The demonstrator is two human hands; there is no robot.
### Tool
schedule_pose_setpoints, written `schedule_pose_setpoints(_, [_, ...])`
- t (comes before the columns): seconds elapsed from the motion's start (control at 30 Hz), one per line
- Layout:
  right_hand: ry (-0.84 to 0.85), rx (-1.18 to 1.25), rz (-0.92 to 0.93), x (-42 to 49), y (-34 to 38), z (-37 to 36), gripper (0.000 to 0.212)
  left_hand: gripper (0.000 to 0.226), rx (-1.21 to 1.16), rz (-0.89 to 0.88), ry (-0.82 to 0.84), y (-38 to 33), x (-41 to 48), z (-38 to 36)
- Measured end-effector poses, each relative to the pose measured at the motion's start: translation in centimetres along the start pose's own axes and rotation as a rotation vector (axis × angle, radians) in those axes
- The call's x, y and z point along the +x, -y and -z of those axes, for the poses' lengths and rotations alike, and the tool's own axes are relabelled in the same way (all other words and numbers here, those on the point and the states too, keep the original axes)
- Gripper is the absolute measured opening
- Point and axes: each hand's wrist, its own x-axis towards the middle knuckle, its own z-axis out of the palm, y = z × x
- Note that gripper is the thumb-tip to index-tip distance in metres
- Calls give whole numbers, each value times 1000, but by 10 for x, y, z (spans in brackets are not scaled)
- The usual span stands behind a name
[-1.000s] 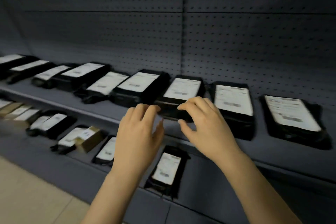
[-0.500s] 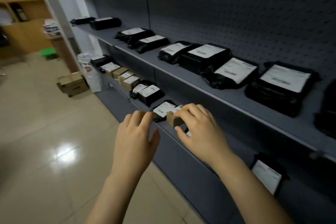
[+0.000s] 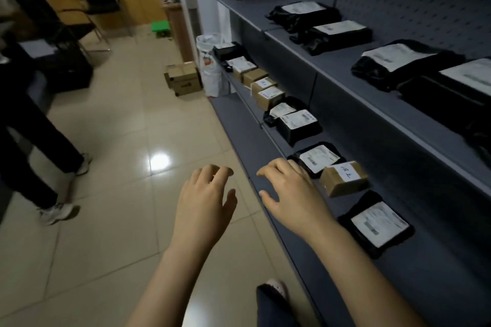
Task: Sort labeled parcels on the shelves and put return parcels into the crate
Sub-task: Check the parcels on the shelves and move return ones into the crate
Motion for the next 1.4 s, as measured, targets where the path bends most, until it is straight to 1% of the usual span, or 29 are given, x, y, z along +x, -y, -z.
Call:
schedule_pose_setpoints(0.33, [162,60,155,159,-46,-38,33,31,89,215,4,57,107,-43])
schedule_pose_setpoints(0.5, [211,72,206,224,-49,-59,34,32,97,332,1,97,145,-54])
schedule_pose_setpoints(0.63, [248,64,237,278,-48,-81,35,32,90,391,4,135,179,-65])
schedule_pose_setpoints(0.83, [266,56,253,385,-34,-123,34,33,68,405,24,215,248,-84])
schedule_pose_setpoints(1.17, [283,33,204,598,22,-192,36,33,79,351,30,400,402,-80])
schedule_pose_setpoints(1.4, [271,31,192,731,25,-226,36,32,85,320,24,491,503,-98])
